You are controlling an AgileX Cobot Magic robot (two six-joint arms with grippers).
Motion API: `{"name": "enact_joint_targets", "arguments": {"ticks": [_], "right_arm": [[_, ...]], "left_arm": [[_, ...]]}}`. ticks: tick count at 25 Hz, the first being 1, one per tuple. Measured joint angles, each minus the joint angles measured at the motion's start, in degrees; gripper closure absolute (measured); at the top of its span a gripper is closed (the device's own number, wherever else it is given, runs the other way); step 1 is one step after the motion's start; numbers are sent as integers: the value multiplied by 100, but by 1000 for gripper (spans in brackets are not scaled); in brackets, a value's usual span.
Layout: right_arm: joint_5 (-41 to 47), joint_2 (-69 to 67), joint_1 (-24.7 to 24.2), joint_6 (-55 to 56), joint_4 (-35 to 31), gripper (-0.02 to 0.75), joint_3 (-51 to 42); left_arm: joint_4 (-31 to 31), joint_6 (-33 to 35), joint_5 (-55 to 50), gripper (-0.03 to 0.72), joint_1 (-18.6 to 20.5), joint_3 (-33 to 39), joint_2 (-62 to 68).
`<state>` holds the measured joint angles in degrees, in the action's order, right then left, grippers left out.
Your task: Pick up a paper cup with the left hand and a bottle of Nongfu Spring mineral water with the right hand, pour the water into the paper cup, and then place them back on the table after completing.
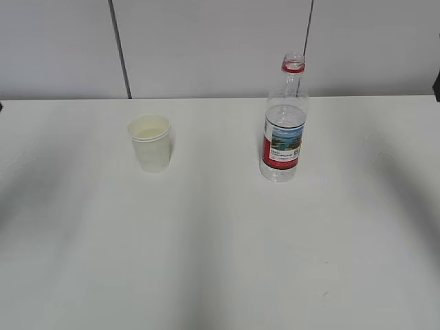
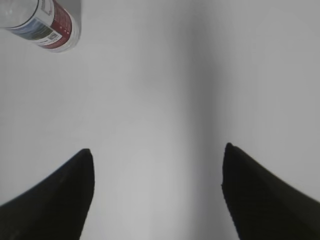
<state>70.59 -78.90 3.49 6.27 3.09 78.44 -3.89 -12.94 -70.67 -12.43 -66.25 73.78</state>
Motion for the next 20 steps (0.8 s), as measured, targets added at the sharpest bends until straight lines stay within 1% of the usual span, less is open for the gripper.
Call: {"name": "enact_joint_targets", "arguments": {"ticks": [4,8,14,17,20], "right_arm": [[11,645,0,0,-163,150,-492],[44,1433,0,0,-235,150,-1226],[93,2851,0,0,-235,150,-2257],[111,3573,0,0,-77,150,-2615],[136,4238,0,0,68,150,-2826]], "left_arm": [[-4,69,-31,335,0,331,-770],[5,70,-54,335,0,506,-1433],[228,82,-112,335,0,580,-2192],[446,82,-131,335,0,623,-2493],[544,82,-135,335,0,815,-2858]]}}
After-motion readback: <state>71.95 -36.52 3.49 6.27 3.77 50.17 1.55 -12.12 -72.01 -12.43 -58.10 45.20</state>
